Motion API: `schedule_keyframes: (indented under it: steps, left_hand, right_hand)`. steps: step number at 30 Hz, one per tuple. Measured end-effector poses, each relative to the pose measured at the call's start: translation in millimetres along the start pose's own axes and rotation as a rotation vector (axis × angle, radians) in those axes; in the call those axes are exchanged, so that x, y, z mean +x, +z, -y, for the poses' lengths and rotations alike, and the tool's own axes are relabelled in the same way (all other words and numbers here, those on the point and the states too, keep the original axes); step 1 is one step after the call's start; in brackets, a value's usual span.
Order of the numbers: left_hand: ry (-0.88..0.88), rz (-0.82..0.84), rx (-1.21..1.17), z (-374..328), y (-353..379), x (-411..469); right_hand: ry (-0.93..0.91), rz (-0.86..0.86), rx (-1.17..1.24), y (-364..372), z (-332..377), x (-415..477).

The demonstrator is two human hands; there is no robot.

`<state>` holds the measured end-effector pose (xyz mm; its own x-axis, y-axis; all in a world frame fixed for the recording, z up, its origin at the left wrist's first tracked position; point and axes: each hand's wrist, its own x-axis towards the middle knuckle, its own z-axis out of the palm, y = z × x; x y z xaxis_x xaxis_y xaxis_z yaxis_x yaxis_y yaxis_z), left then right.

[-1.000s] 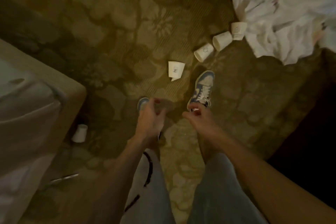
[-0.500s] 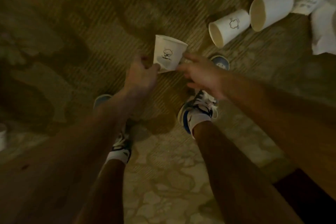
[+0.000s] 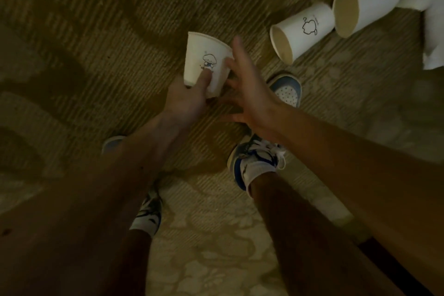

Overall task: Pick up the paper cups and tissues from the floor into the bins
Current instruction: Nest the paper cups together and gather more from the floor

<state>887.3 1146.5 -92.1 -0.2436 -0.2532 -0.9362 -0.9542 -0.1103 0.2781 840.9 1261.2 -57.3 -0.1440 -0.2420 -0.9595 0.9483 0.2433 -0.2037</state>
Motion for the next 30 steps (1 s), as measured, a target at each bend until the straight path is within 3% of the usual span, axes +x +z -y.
schedule_keyframes:
  steps: [4, 5, 8, 9, 12, 16, 25, 30]
  left_hand:
    - [-0.003, 0.032, -0.088, -6, 9, -17]
    - [-0.018, 0.048, -0.113, -8, 8, -19]
    - [-0.038, 0.102, -0.103, -12, 6, -26]
    - [-0.042, 0.107, -0.091, -13, 5, -27]
    - [-0.08, 0.121, -0.109, -16, 3, -27]
    - [-0.101, 0.148, -0.1, -15, 0, -23]
    - [0.067, 0.084, 0.188, 7, -9, -18]
    - [0.252, 0.182, 0.425, 0, -9, -24]
  right_hand:
    - [-0.027, -0.054, -0.157, -9, 2, -18]
    - [-0.078, -0.121, -0.31, -15, 2, -23]
    - [-0.404, -0.588, -0.966, -49, 4, -30]
    - [-0.49, -0.663, -1.101, -61, 8, -33]
    - [-0.444, -0.635, -1.269, -93, 23, -28]
    - [-0.279, -0.577, -1.217, -105, 35, -6]
    - [-0.34, -0.636, -1.01, -102, 43, 15]
    - [-0.24, -0.512, -0.723, -105, 47, 6]
